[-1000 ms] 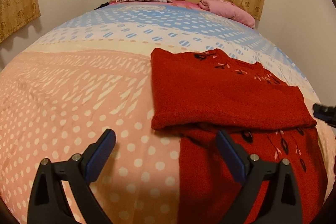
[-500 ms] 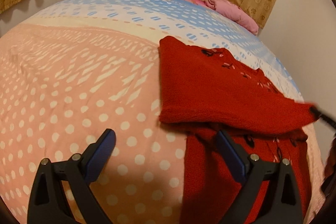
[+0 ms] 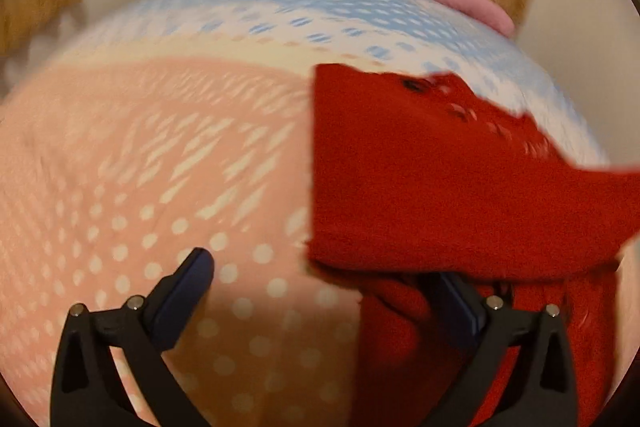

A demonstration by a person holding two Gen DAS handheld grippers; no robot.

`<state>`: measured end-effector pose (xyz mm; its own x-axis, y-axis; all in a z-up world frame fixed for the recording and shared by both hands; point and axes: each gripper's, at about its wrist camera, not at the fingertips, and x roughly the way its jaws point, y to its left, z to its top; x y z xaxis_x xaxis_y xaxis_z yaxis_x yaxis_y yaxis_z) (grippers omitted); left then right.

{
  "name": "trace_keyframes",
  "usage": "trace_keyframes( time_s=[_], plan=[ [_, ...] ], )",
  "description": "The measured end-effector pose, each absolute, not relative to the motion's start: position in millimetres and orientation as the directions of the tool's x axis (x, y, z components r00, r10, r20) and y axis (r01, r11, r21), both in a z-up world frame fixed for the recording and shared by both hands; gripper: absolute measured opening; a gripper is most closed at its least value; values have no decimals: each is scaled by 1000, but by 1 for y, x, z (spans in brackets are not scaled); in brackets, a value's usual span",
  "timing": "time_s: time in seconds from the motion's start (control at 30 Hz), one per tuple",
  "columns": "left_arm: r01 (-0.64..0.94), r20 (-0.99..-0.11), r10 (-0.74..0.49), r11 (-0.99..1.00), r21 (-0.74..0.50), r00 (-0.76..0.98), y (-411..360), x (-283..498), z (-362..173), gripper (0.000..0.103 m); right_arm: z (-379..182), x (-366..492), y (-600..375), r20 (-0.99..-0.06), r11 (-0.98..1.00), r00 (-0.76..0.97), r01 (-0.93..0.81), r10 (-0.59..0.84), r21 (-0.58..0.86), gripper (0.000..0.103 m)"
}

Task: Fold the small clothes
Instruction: 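Grasp the folded sweater edge with the right tool and fold it over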

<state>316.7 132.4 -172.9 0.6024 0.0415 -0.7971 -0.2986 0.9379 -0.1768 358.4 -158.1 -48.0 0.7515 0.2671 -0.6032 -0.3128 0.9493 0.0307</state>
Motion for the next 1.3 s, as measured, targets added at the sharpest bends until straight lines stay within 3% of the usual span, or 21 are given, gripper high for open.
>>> trace_keyframes(
  time_s=[0.17,0.33,0.4,0.43,0.47,0.53,0.67,0.87,0.97,1.13,1.3],
  plan=[
    [-304,-787,58,937,-169,615,132,308,-173,103,-51,360,-185,-597,966,774,-258,211,8,14],
    [-301,-791,58,940,-163,609,130,307,-174,103,-111,380,-212,-719,979,677,-202,158,26,15],
    [-295,-789,50,940,-170,613,131,306,-173,103,-131,384,-215,-764,980,627,-195,153,36,21],
    [-293,-786,44,940,-177,617,132,305,-173,103,-135,383,-217,-768,979,620,-197,160,45,29],
    [-293,-783,39,938,-186,621,134,303,-173,103,-135,380,-220,-764,980,625,-192,163,52,43],
    [-307,-771,39,929,-205,635,138,296,-171,103,-128,374,-229,-744,982,645,-161,177,94,55],
    [-370,-735,40,882,-293,677,157,277,-167,103,-102,360,-237,-693,986,701,-117,168,120,55],
    [-380,-669,33,843,-381,742,166,264,-146,103,-90,352,-195,-675,935,656,-316,337,159,56],
    [-353,-684,41,878,-324,729,155,280,-139,103,-109,363,-180,-701,937,631,-310,332,164,56],
    [-372,-772,154,921,-114,617,140,315,-161,103,-143,367,-157,-762,920,540,-344,358,188,56],
    [-402,-794,139,905,-141,592,156,314,-174,103,-121,358,-166,-702,921,614,-355,361,163,56]
  ],
)
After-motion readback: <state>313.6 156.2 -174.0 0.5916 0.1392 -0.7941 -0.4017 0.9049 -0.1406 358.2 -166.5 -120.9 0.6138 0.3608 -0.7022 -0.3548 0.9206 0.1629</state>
